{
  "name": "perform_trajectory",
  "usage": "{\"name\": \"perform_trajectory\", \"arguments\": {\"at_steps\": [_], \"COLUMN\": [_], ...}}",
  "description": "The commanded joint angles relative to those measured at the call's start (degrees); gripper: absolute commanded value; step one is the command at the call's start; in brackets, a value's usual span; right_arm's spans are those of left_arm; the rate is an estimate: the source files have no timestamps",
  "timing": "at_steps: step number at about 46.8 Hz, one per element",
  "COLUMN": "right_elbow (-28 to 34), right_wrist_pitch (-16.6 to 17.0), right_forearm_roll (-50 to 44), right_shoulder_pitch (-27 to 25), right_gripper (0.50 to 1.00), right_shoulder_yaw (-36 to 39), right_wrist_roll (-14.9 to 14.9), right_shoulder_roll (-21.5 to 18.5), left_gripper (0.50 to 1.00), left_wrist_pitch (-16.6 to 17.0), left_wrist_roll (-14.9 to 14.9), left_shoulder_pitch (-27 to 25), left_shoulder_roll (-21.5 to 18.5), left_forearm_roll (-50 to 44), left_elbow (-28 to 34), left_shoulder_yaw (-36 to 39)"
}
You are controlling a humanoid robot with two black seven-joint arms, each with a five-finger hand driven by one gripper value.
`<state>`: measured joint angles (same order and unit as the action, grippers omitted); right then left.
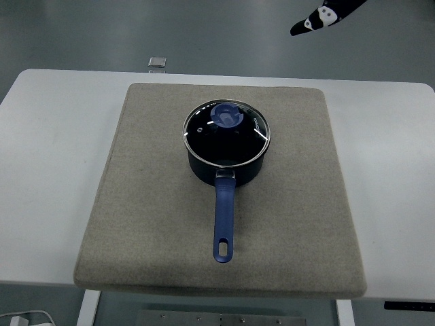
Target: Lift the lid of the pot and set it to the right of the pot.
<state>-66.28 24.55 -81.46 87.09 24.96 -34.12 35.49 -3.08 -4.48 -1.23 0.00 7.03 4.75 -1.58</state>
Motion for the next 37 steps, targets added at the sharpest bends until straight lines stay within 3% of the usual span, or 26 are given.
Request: {"name": "perform_trajectory", "arguments": {"at_steps": [1,9,26,37], "right_elbow": [-1.4,-1.4,-0.2,0.4], "right_wrist_pitch": [-1.1,-3.3,-9.3,-15.8], "right_forearm_roll": [-2.6,-5.3,-7.6,-10.0], "right_shoulder_pitch": [0.0,-0.8,-5.0,-6.3], "right_gripper": [0.936,0.936,0.936,0.934], "right_shoulder_yaw": [0.0,-1.3,-7.0,-11.0], "right_wrist_roll": [0.0,0.0,-0.2,-0.9], "right_shoulder_roll": [-0.9,-3.8,-5.9,-6.4], "left_gripper": [1.000,1.000,1.000,1.000], "left_wrist_pitch": [0.0,0.0,0.0,0.0], "left_wrist_roll": [0.0,0.0,0.0,0.0], "left_shoulder_pitch": [0.0,0.0,0.0,0.0], "left_shoulder_roll": [0.0,0.0,0.0,0.0], "left_forearm_roll": [0.0,0.0,0.0,0.0], "left_elbow": [0.0,0.0,0.0,0.0], "left_shoulder_yaw": [0.0,0.0,0.0,0.0]}}
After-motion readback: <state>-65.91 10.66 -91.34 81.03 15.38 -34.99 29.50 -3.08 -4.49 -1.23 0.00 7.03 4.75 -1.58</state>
